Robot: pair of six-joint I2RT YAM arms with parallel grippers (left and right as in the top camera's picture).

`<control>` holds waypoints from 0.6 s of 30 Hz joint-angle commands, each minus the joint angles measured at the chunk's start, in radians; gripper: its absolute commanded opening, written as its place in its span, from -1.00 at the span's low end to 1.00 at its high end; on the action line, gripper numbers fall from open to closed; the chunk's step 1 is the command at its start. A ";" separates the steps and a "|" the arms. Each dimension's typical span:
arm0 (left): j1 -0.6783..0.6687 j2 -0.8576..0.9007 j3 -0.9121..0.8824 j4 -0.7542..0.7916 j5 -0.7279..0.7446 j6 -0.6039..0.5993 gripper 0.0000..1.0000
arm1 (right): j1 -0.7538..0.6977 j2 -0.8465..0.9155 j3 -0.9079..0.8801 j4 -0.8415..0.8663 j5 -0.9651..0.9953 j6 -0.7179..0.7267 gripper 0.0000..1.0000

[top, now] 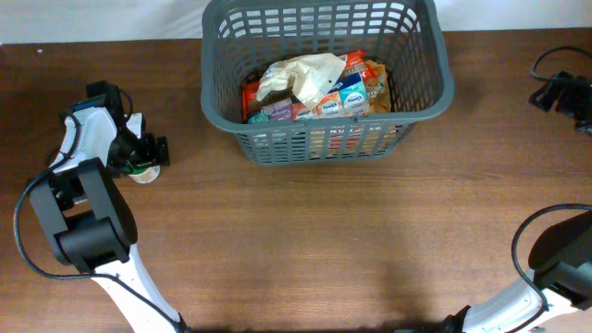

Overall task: Pack container
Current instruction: 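Move the left gripper to the nearer green-lidded jar and grasp it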

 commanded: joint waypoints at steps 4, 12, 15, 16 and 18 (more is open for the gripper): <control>0.007 0.016 -0.010 -0.002 0.011 -0.005 0.79 | 0.003 -0.015 -0.004 0.001 -0.008 0.008 0.98; 0.007 0.016 -0.006 -0.022 0.011 -0.005 0.68 | 0.003 -0.015 -0.004 0.002 -0.008 0.008 0.98; 0.007 0.016 -0.006 -0.026 0.011 -0.005 0.67 | 0.003 -0.015 -0.004 0.001 -0.008 0.008 0.98; 0.007 0.016 -0.006 -0.028 0.011 -0.005 0.61 | 0.003 -0.015 -0.004 0.001 -0.008 0.008 0.98; 0.007 0.016 -0.005 -0.033 0.011 -0.005 0.43 | 0.003 -0.015 -0.004 0.001 -0.008 0.008 0.98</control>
